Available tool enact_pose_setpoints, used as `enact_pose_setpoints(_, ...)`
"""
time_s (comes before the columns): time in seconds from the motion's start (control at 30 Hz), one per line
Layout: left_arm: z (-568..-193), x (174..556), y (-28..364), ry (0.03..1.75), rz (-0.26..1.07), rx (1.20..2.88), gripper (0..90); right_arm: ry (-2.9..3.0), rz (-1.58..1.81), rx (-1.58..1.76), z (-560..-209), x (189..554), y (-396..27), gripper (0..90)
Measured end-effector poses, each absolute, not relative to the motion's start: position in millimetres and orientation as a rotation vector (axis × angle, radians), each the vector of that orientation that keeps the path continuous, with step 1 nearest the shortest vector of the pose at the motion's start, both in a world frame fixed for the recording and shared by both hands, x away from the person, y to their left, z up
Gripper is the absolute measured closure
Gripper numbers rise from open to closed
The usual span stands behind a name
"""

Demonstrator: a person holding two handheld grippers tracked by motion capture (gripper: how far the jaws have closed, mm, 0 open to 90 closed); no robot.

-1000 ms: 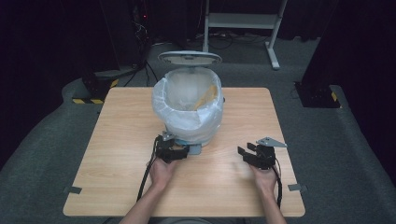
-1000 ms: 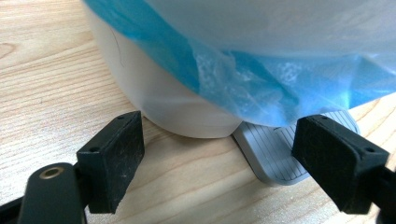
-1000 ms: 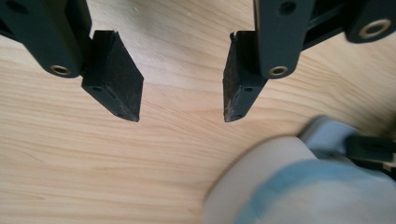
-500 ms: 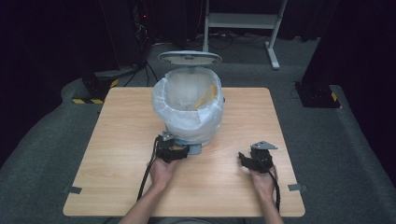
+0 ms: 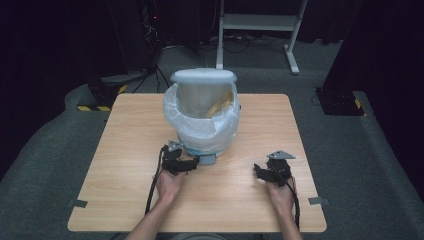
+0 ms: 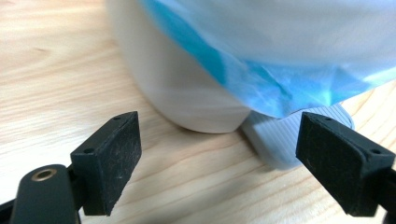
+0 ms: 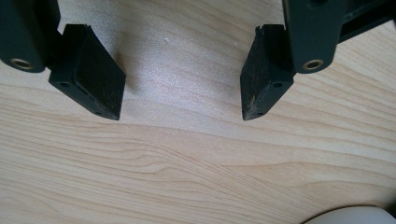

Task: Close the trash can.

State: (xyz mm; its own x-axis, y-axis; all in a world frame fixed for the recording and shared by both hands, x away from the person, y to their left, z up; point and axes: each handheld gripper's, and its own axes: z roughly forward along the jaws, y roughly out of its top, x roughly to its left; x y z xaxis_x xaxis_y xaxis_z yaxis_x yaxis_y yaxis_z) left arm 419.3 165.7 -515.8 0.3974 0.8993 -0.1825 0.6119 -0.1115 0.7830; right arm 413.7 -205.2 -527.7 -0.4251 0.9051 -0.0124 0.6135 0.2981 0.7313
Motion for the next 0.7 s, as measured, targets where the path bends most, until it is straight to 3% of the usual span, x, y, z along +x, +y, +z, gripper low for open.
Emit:
enact_pose_setpoints(0.4,-525.9,415.4,203.3,1.443,0.533,1.881,14.4,2.146,0.924,1.356,-527.7,413.6,-205.1,30.9)
enact_pose_setpoints(0.7,-529.8,415.6,201.8,1.431,0.632,1.939,15.1,2.147,0.924,1.355,-527.7,413.6,-205.1,30.7)
